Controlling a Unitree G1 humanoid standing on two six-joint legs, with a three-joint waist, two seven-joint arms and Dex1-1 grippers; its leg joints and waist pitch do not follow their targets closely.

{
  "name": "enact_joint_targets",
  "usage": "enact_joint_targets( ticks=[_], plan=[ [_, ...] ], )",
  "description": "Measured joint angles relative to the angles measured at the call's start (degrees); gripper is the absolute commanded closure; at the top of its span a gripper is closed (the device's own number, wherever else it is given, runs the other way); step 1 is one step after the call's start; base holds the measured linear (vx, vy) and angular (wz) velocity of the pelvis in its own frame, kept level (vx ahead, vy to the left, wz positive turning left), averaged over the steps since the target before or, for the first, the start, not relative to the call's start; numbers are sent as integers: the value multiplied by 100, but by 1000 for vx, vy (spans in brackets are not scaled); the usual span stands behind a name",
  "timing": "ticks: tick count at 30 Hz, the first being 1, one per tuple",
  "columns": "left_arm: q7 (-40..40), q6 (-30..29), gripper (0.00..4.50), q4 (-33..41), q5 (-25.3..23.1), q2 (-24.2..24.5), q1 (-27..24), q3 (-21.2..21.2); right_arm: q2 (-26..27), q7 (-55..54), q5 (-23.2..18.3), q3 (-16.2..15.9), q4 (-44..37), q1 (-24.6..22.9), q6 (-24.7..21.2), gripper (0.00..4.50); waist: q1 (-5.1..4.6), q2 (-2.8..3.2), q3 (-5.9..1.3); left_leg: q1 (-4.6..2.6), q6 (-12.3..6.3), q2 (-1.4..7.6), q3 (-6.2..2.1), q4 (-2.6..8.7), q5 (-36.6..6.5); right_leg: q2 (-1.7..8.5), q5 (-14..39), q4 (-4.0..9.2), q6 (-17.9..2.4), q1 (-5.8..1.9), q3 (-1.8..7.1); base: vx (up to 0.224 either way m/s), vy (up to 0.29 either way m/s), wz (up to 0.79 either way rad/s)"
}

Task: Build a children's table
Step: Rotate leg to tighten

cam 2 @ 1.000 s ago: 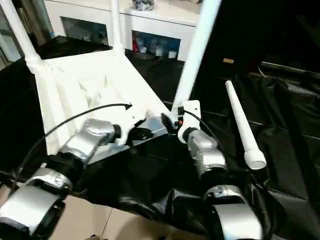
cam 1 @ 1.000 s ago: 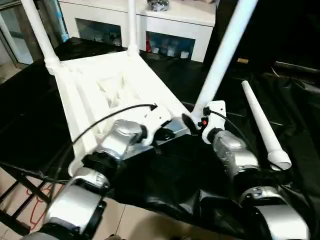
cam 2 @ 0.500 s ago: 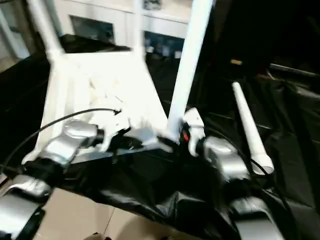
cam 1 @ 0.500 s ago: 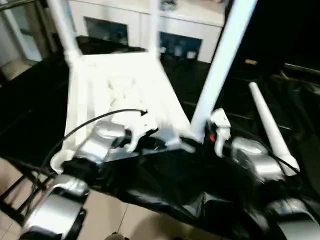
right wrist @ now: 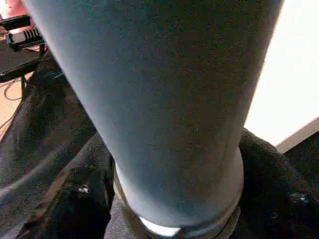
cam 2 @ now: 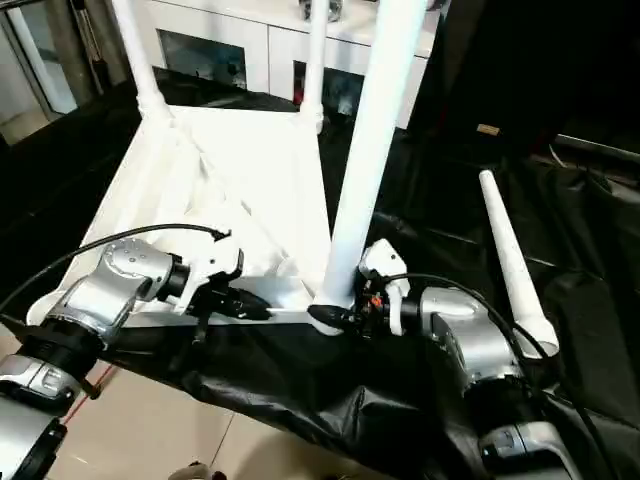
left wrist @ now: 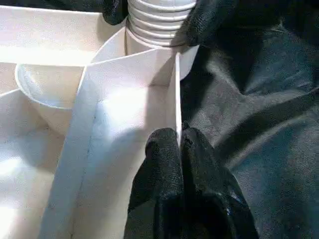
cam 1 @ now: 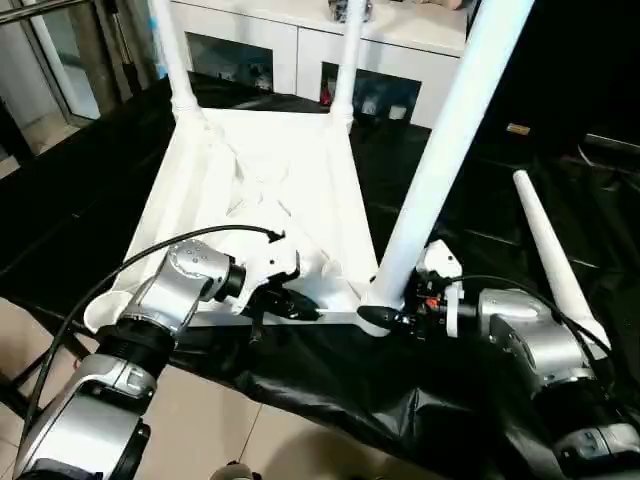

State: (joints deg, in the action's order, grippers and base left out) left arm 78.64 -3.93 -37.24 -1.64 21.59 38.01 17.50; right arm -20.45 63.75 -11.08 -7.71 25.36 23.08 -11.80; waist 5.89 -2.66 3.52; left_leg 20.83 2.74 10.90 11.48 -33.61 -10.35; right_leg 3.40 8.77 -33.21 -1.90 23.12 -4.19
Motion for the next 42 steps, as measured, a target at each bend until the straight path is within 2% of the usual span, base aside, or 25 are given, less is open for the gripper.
enact_joint_targets(
  ticks=[6, 9, 13, 16, 20, 21, 22, 25, 28, 30, 36, 42],
  plan=[
    [-120, -34, 450, -2, -1, -32, -1, -4, 92, -148, -3, 57, -34, -40, -58, 167, 4, -2, -2, 1, 0, 1, 0, -4, 1, 0, 0, -2, 0, -1, 0, 0, 0, 0],
    [-640, -162, 450, -156, -60, -220, 45, -113, 380, -853, 59, 245, 258, 69, -17, 170, -60, -9, -6, -6, 2, 1, 0, -16, 3, 0, -1, -5, -1, -6, 3, 0, 0, 0],
    [-2006, -463, 450, -830, -263, -880, 481, -252, 1029, -2830, 276, 727, 1312, 760, 135, 171, -238, -10, -7, -12, 6, -4, -2, -33, 6, 6, 14, 2, 23, -6, 5, 0, 0, 0],
    [-2495, -591, 450, -965, -271, -1156, 547, -270, 1241, -3544, 270, 938, 1572, 887, 206, 172, -256, -2, -13, -24, 6, -4, -2, -29, 6, 5, 14, 3, 24, -15, 5, 0, 0, 0],
    [-2852, -665, 450, -1114, -295, -1326, 647, -317, 1448, -4175, 288, 1050, 1875, 1088, 346, 172, -255, 1, -14, -33, 6, -2, -3, -24, 6, 3, 14, -1, 25, -20, 4, 0, 0, 0],
    [-2895, -665, 450, -1123, -311, -1354, 650, -319, 1478, -4245, 294, 1071, 1944, 1100, 432, 137, -255, 0, -15, -33, 6, -2, -3, -25, 6, 3, 14, -1, 25, -21, 4, 0, 0, 0],
    [-2901, -664, 450, -1123, -322, -1366, 654, -320, 1504, -4257, 291, 1110, 2011, 1104, 540, 103, -256, 0, -15, -33, 6, -3, -2, -25, 6, 4, 13, -1, 24, -24, 5, 0, 0, 0],
    [-2886, -629, 450, -1124, -354, -1369, 659, -317, 1546, -4162, 276, 1175, 2114, 1124, 651, 93, -257, 0, -15, -33, 5, -3, -2, -26, 6, 4, 13, 0, 24, -24, 6, 0, 0, 0],
    [-2775, -582, 450, -1121, -361, -1323, 658, -308, 1497, -3927, 294, 1159, 2125, 1124, 696, 59, -258, 0, -15, -31, 5, -2, -1, -24, 6, 4, 11, -1, 20, -22, 5, 0, 0, 0],
    [-2575, -492, 450, -1061, -360, -1206, 616, -291, 1312, -3436, 355, 955, 2055, 1056, 762, 59, -263, 0, -15, -31, 5, -2, -1, -20, 6, 3, 10, -1, 20, -20, 4, 0, 0, 0],
    [-1851, -292, 450, -746, -302, -822, 426, -231, 890, -2126, 276, 705, 1644, 772, 731, 59, -250, 0, -15, -26, 6, -1, -1, 9, 4, 1, -2, -2, -2, -9, 2, 0, 0, 0],
    [-1062, -84, 450, -403, -198, -523, 227, -138, 407, -822, 168, 369, 1134, 534, 565, 59, -128, 4, -12, -5, -3, -1, 0, 6, -1, 1, 3, -1, 4, 1, 2, 0, 0, 0]
  ],
)
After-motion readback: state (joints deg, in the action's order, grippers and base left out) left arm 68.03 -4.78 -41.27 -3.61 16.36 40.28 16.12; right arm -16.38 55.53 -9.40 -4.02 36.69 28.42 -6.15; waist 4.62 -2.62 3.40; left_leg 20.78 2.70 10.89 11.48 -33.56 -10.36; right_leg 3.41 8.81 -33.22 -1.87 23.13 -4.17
